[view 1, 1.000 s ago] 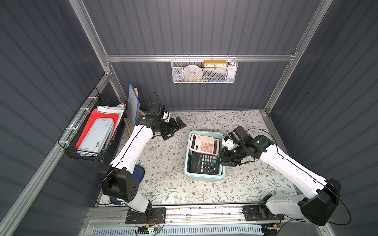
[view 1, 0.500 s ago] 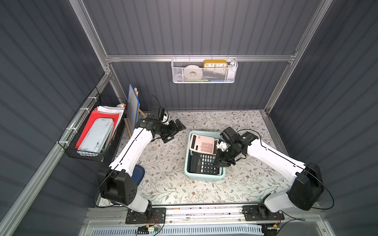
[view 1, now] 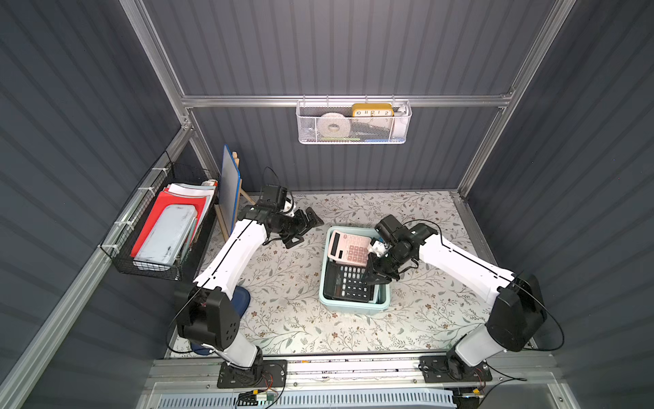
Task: Put the calculator in the storage box
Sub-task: Place the calculator in the storage box.
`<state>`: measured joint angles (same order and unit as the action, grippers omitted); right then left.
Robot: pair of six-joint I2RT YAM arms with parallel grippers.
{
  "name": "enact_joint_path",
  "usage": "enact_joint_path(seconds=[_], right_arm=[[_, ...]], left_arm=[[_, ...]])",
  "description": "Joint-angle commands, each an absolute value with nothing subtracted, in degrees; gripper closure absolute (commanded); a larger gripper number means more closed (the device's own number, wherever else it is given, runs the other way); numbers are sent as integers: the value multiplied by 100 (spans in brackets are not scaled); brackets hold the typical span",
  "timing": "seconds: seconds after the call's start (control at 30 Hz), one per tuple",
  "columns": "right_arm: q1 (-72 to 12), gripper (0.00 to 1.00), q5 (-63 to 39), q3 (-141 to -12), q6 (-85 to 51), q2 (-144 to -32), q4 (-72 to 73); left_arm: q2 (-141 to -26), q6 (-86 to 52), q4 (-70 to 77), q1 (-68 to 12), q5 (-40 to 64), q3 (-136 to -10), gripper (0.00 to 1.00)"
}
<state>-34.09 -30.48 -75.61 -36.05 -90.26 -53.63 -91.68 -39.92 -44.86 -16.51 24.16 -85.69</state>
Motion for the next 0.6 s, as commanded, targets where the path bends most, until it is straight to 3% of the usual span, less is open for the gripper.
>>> enact_joint_path(seconds=[0.0,0.37,0.57], right_arm=[[-3352,72,-2724,-7830,-3551,-8723,-5546],[-2376,46,-1903,-7689,-3543,-7953,-6113],[-1954,41,-2439,-7095,-3573,-7911,-5530]], left_arm=[[-9272,-3830,-4569,-1667,2621,-8684,1],[-9601,-3711,-4614,-1669,3014,-8763,1],[-9775,-3683,-4593,-1670,3093,-8841,1]])
